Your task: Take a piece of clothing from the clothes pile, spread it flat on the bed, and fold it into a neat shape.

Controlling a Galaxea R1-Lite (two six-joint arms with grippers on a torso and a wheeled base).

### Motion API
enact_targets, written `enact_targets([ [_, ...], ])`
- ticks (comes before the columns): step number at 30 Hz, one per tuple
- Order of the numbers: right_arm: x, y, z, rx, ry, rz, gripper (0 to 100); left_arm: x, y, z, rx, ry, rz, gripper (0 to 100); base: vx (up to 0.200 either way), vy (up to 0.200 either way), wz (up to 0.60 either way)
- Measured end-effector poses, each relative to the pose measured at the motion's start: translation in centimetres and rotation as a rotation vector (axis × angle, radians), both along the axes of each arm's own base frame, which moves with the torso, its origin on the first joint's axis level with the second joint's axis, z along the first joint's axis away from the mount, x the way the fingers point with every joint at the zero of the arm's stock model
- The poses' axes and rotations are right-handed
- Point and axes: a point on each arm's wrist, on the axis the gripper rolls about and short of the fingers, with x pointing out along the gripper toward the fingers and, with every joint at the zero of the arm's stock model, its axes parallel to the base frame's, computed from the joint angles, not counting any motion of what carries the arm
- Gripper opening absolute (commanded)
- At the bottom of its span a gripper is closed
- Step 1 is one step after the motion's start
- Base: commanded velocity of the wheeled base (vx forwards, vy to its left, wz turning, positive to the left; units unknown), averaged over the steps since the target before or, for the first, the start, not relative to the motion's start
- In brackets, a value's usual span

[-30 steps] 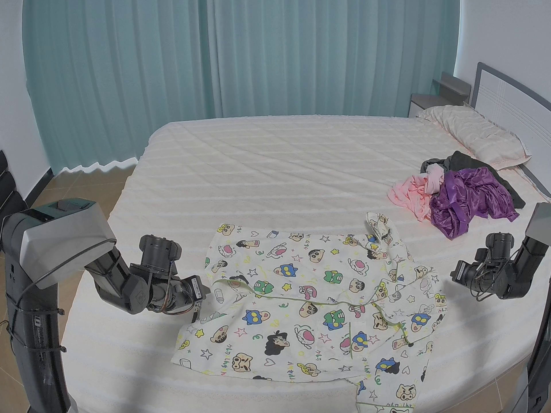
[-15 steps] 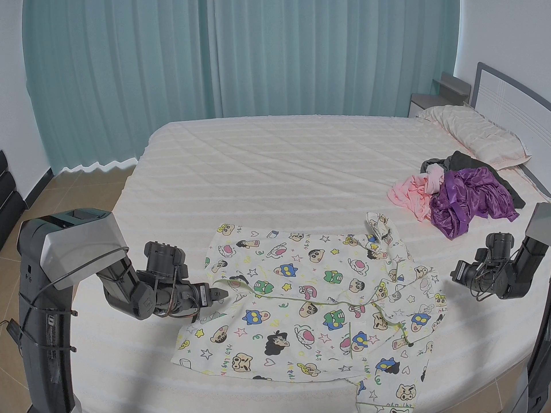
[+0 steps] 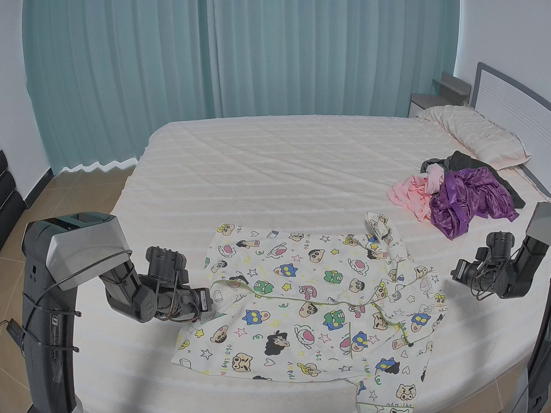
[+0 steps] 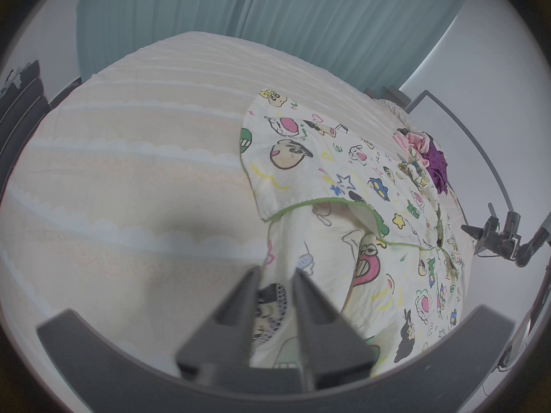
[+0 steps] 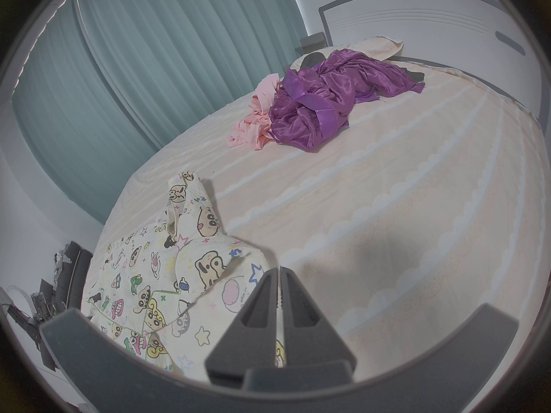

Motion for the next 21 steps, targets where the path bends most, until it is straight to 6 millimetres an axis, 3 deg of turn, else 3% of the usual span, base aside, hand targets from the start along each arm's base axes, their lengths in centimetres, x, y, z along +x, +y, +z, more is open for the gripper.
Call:
enact_targets([
  [9, 0.0, 0.0, 0.1, 0.008, -0.003, -0.008, 0, -1.1, 1.0, -0.2, 0.064, 0.019, 0.066, 0, 0.000, 0.000, 0.00],
  [20, 0.0, 0.0, 0.0, 0.009, -0.001, -0.005, 0, -1.8, 2.2, 1.0, 0.115, 0.010, 0.200, 0, 0.000, 0.000, 0.00],
  [21, 0.0, 0.0, 0.0, 0.008, -0.001, -0.005, 0, -1.7, 2.2, 1.0, 0.114, 0.008, 0.201, 100, 0.000, 0.000, 0.00],
])
